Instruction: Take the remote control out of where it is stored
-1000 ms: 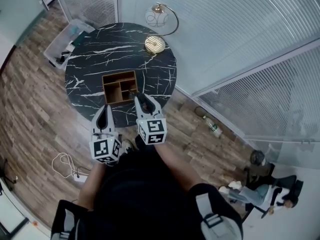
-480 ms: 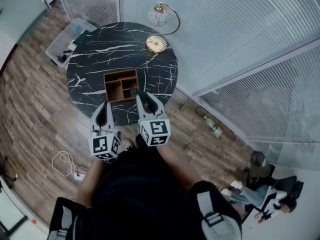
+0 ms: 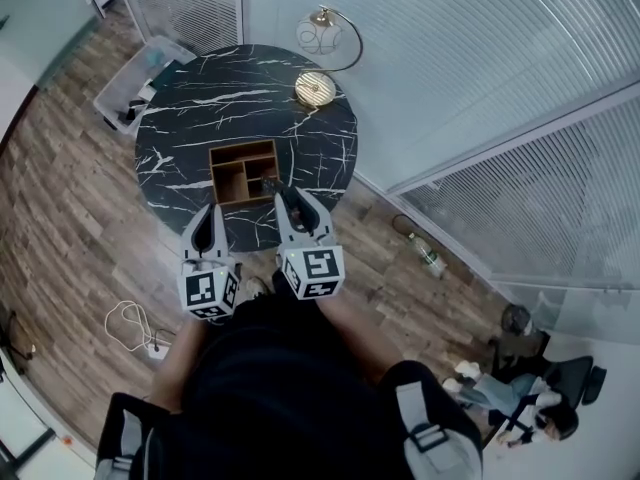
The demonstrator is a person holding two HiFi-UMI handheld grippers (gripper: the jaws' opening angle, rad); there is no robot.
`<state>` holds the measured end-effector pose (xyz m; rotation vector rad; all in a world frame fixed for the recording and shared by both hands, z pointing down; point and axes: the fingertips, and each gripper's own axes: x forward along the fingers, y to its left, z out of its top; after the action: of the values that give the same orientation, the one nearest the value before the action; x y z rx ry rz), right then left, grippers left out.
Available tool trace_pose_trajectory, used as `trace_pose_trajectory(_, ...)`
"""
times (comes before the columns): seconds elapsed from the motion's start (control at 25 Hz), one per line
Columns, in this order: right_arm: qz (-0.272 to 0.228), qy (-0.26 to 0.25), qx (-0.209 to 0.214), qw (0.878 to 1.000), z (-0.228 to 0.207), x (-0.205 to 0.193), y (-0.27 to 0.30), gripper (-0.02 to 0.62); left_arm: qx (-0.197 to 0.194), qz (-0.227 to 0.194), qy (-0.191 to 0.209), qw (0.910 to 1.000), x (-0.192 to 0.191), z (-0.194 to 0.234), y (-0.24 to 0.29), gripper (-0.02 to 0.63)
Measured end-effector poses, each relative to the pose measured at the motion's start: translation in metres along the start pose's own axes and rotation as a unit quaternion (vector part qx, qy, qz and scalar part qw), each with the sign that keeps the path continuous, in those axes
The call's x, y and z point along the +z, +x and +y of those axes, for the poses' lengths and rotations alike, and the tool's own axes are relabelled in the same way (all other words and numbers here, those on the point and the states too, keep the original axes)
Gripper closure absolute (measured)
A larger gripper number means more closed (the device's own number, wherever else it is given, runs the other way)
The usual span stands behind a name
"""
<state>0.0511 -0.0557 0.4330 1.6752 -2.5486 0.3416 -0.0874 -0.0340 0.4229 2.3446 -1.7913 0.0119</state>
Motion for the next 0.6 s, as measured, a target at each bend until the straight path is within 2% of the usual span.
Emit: trace_pose_trajectory(0.6,-0.011,-0.014,-0.003,1.000,-0.0066,0.0075,0.0033,0.499,-0.005,0.004,-0.003,1.0000,-0.0037,-0.0072,0.0085,0.598)
